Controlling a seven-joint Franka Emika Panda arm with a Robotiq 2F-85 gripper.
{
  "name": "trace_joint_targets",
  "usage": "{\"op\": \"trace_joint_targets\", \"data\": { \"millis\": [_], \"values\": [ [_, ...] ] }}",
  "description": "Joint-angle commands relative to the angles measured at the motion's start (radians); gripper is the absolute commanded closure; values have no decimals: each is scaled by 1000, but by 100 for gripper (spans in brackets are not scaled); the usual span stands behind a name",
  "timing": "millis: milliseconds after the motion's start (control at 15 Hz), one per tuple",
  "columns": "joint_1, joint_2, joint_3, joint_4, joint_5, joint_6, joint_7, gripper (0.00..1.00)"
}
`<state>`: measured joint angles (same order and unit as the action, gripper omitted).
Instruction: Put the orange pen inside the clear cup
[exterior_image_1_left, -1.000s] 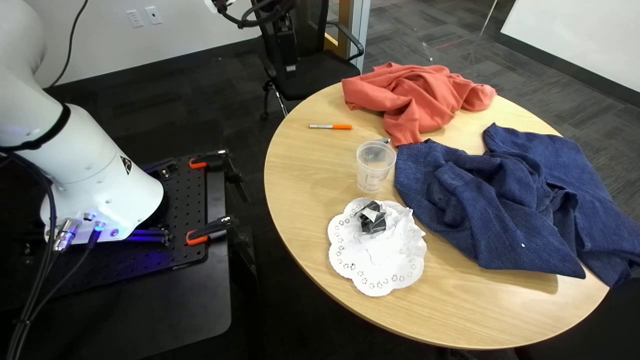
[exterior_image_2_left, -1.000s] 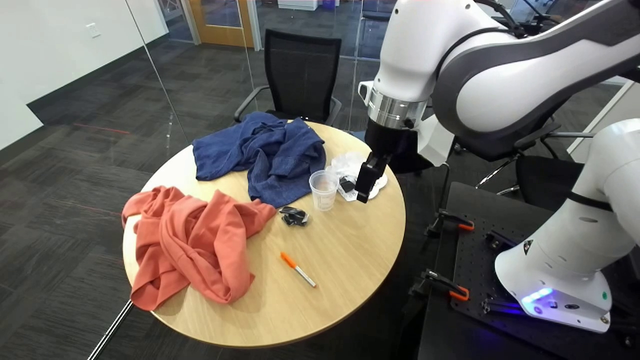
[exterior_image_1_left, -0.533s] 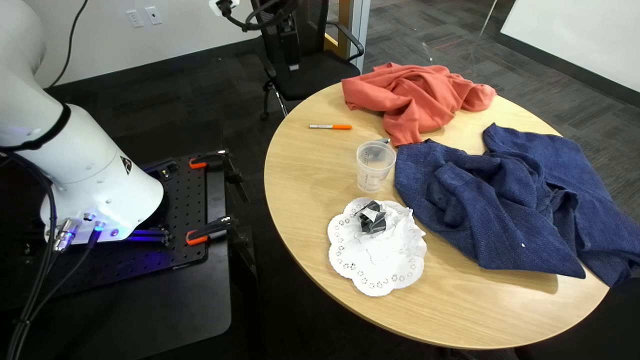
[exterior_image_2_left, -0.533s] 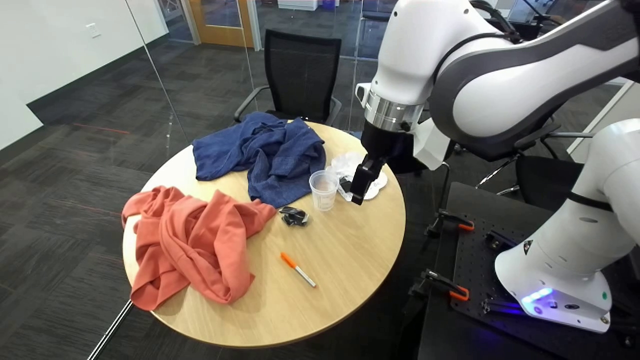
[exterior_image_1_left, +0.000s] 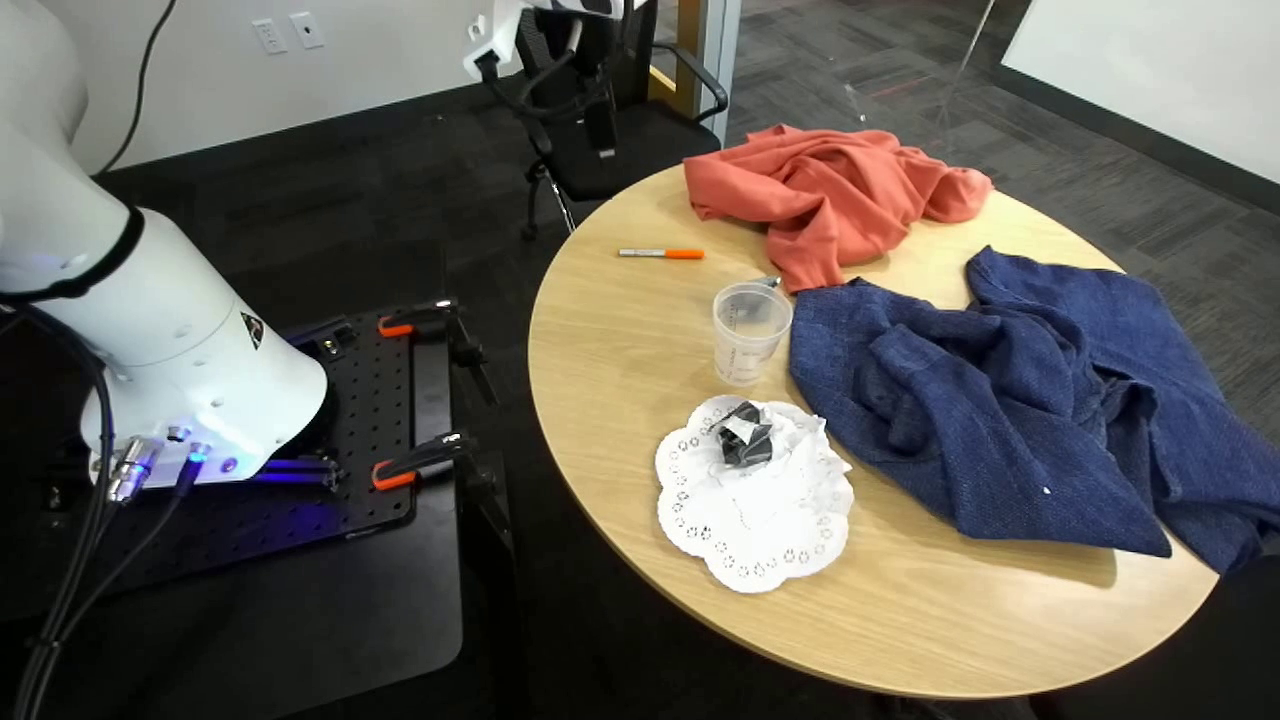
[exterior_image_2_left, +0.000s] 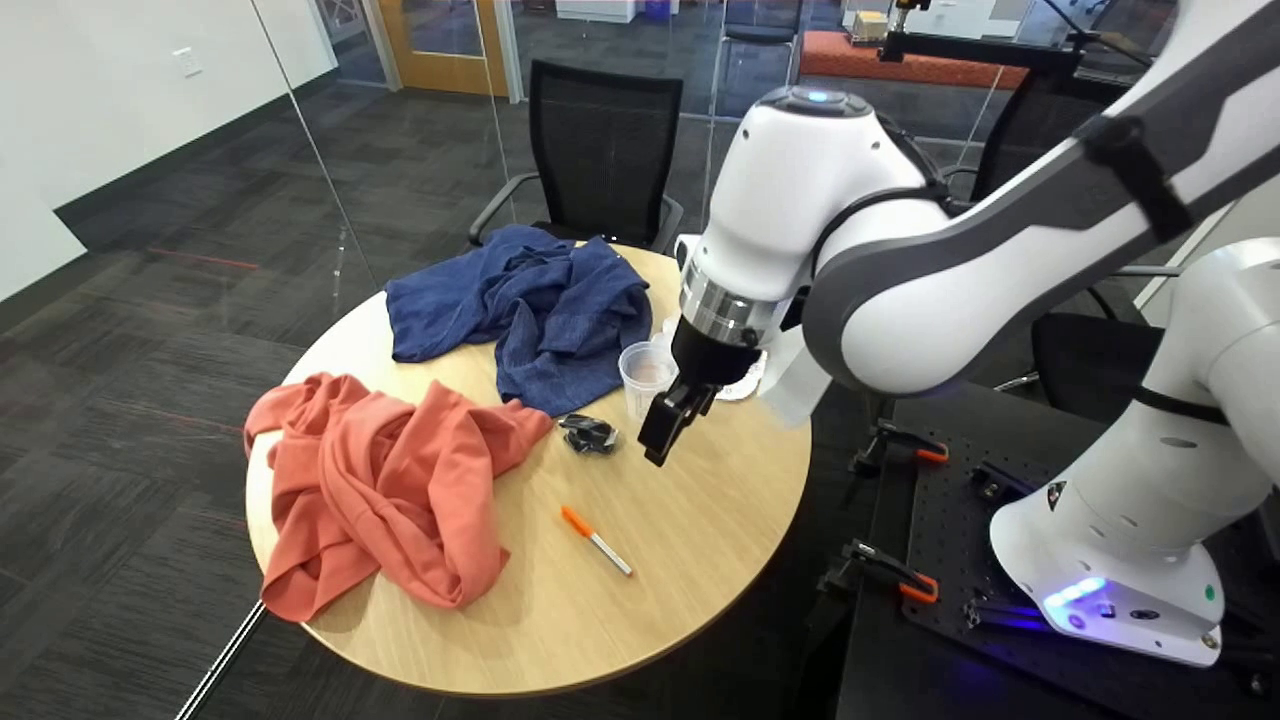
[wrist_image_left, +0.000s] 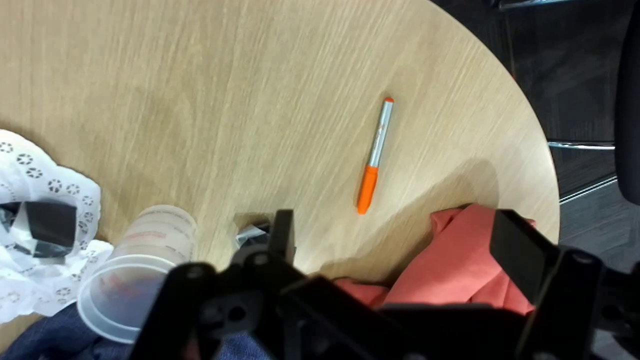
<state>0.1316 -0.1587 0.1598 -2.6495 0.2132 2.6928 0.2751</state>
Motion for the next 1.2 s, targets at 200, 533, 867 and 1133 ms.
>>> {"op": "trace_joint_targets", "data": {
  "millis": [200,533,867,1133],
  "values": [
    [20,236,27,106,-46,117,163,0],
    [70,392,-26,215,-138,151,290,0],
    [162,516,-125,332,-205,131,404,0],
    [217,602,-176,408,-205,124,441,0]
  ]
}}
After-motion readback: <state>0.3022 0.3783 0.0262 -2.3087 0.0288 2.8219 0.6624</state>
